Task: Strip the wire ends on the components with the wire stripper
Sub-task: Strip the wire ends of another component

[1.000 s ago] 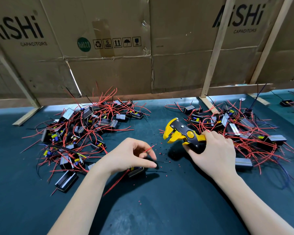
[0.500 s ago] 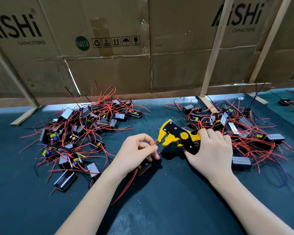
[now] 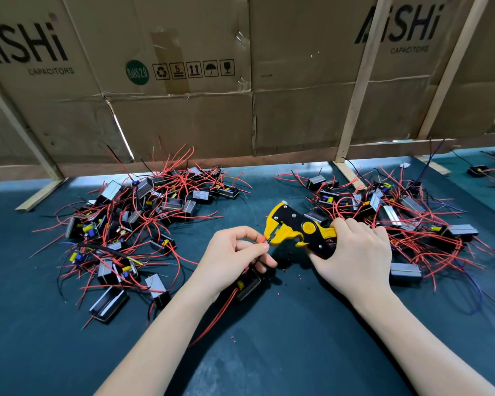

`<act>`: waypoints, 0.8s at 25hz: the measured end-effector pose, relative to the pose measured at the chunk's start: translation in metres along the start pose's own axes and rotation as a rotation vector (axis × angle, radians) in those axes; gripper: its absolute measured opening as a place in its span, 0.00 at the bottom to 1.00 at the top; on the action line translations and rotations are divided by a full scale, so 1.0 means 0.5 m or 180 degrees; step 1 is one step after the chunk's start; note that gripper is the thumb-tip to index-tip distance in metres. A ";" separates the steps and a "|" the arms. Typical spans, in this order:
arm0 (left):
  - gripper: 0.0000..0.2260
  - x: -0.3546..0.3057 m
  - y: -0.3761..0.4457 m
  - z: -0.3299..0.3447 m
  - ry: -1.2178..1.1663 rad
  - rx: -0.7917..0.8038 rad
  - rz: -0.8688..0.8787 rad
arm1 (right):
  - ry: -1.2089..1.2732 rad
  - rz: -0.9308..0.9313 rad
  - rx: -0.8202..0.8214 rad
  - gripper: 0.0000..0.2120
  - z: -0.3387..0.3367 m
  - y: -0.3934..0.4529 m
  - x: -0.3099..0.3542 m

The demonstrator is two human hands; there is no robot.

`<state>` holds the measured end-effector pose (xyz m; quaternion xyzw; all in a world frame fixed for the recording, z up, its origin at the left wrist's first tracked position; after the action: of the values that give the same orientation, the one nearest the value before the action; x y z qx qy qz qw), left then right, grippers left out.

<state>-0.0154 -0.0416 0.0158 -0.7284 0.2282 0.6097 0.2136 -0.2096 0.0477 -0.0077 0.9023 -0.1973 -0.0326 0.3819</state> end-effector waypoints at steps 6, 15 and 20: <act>0.06 0.004 0.003 0.004 -0.0178 0.0026 -0.0065 | 0.0042 0.0030 0.0009 0.23 0.001 0.001 0.001; 0.06 0.001 0.000 -0.001 -0.0162 0.0060 -0.0085 | 0.0104 0.0029 0.0074 0.23 -0.002 -0.001 0.002; 0.07 -0.001 -0.001 -0.002 -0.0222 0.0053 -0.0107 | 0.0165 0.0027 0.0071 0.22 -0.003 0.000 0.003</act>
<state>-0.0147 -0.0419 0.0163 -0.7086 0.2134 0.6291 0.2377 -0.2076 0.0482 -0.0066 0.9062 -0.1916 -0.0054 0.3769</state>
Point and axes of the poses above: each hand's wrist, its own y-axis towards the middle knuckle, its own z-axis out of the palm, x = y × z, the point moved 2 cm from there along y, towards the middle knuckle, and after that the axes turned 1 degree about -x, right-handed, at the moved point
